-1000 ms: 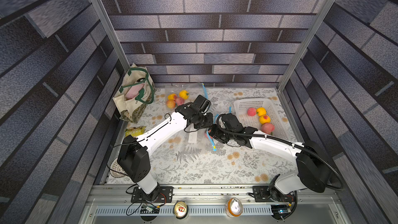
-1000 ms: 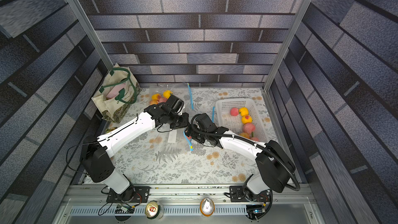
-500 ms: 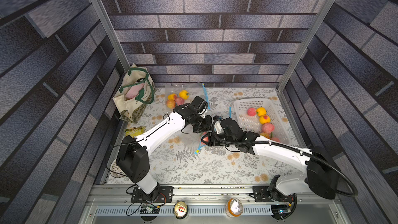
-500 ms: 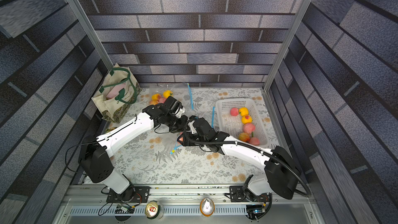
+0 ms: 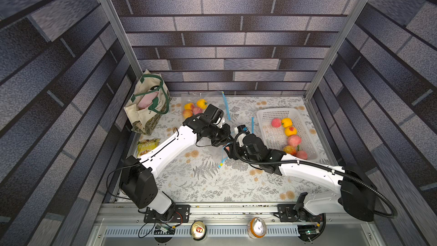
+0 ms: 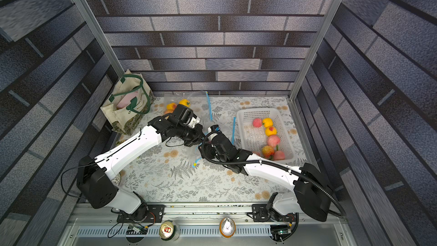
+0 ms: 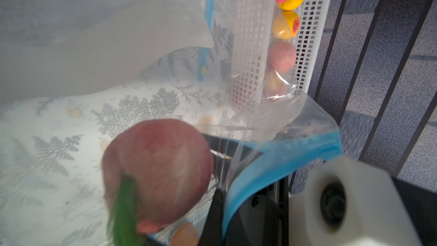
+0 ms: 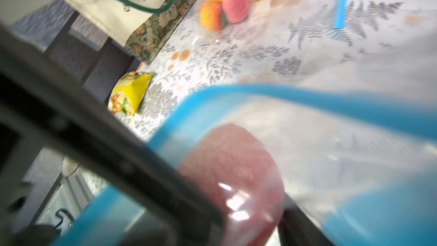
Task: Place the peach in a zip-top bag and seal the zipper
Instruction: Place the peach in the zipper food storage bag.
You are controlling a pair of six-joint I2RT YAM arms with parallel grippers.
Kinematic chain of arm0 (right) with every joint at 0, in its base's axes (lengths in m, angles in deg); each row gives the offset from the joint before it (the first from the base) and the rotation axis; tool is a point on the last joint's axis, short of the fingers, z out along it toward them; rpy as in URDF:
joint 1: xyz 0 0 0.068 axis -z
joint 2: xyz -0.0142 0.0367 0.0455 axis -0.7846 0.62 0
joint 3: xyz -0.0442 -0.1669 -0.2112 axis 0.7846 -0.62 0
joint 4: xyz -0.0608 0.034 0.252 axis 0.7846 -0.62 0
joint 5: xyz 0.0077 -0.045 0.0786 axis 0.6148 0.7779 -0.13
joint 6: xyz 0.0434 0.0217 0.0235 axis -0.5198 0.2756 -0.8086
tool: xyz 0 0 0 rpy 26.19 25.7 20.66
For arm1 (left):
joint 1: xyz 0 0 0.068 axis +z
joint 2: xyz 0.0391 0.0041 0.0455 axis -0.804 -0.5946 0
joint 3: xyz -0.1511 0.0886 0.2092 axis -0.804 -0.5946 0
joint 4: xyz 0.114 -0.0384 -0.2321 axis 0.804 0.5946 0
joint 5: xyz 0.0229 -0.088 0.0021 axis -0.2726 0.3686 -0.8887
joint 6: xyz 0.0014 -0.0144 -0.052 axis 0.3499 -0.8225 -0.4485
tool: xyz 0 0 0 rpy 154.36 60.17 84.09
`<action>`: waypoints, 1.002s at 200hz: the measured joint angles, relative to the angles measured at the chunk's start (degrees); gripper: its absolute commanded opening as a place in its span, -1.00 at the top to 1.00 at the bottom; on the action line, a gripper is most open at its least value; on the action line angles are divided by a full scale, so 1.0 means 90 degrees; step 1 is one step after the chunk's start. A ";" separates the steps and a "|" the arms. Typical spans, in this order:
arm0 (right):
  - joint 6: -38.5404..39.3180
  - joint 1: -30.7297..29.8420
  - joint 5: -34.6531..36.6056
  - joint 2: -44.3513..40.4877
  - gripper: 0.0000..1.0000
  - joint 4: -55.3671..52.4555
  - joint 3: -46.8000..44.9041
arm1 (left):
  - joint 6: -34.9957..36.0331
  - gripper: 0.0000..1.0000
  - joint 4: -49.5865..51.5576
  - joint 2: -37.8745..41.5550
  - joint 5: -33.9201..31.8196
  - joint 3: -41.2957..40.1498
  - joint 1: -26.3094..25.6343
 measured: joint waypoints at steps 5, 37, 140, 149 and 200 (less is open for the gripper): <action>-0.0112 0.0000 0.0119 0.0015 -0.41 -0.0027 0.0000 | -0.0073 0.99 -0.0010 0.0097 -0.0041 -0.0092 0.0046; -0.0726 0.0000 0.0452 0.0454 -0.44 -0.0418 0.0374 | -0.0355 1.00 0.0017 0.0381 -0.0321 -0.0325 0.0087; -0.1146 0.0039 -0.0153 0.1195 -1.00 -0.1474 0.1256 | -0.1035 1.00 -0.0362 0.0746 -0.1025 -0.1100 0.0160; -0.1093 0.0046 -0.0199 0.1166 -1.00 -0.1472 0.1277 | -0.1073 1.00 -0.0418 0.0746 -0.0986 -0.1168 0.0199; -0.1044 0.0270 -0.0571 0.1059 -0.71 -0.1710 0.1613 | -0.1375 1.00 -0.0998 0.0736 -0.0714 -0.1484 0.0512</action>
